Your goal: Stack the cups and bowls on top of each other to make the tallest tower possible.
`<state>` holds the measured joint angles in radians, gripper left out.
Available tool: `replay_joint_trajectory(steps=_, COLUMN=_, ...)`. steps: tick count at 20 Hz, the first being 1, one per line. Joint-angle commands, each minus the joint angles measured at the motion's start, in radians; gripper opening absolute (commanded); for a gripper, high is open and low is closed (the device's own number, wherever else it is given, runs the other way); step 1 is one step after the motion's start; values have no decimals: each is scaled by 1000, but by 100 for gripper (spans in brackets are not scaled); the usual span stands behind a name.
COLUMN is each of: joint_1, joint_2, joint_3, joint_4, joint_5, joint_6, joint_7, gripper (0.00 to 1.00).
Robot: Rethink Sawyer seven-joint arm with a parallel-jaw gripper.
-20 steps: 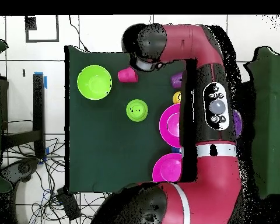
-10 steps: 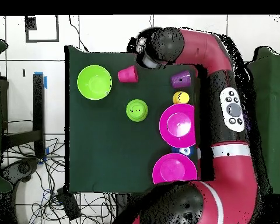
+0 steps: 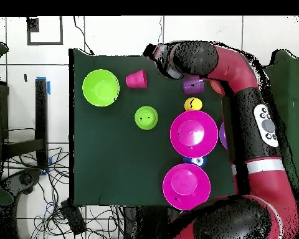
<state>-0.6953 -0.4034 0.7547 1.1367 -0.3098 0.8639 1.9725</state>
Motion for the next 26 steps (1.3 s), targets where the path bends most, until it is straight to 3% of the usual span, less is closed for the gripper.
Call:
replay_joint_trajectory(steps=1, joint_1=-76, joint_2=76, joint_3=176, joint_4=205, joint_5=19, joint_6=-70, joint_7=-366, gripper=100)
replay_joint_trajectory(steps=8, joint_1=-79, joint_2=175, joint_3=212, joint_4=184, joint_5=-55, joint_6=-139, joint_7=-403, gripper=100)
replay_joint_trajectory(steps=18, joint_1=-57, joint_2=231, joint_3=197, joint_4=111, joint_5=-155, joint_6=-180, joint_7=-444, gripper=100)
replay_joint_trajectory(steps=21, joint_1=-32, joint_2=166, joint_3=133, joint_4=90, joint_5=-249, joint_6=-199, joint_7=-414, gripper=100)
replay_joint_trajectory(steps=22, joint_1=-6, joint_2=94, joint_3=67, joint_4=71, joint_5=-313, joint_6=-170, joint_7=-392, gripper=100)
replay_joint_trajectory(steps=24, joint_1=-1, joint_2=23, joint_3=31, joint_4=71, joint_5=-348, joint_6=-108, joint_7=-373, gripper=100)
replay_joint_trajectory(steps=26, joint_1=-3, joint_2=12, joint_3=29, joint_4=59, joint_5=-360, joint_6=-65, joint_7=-389, gripper=100)
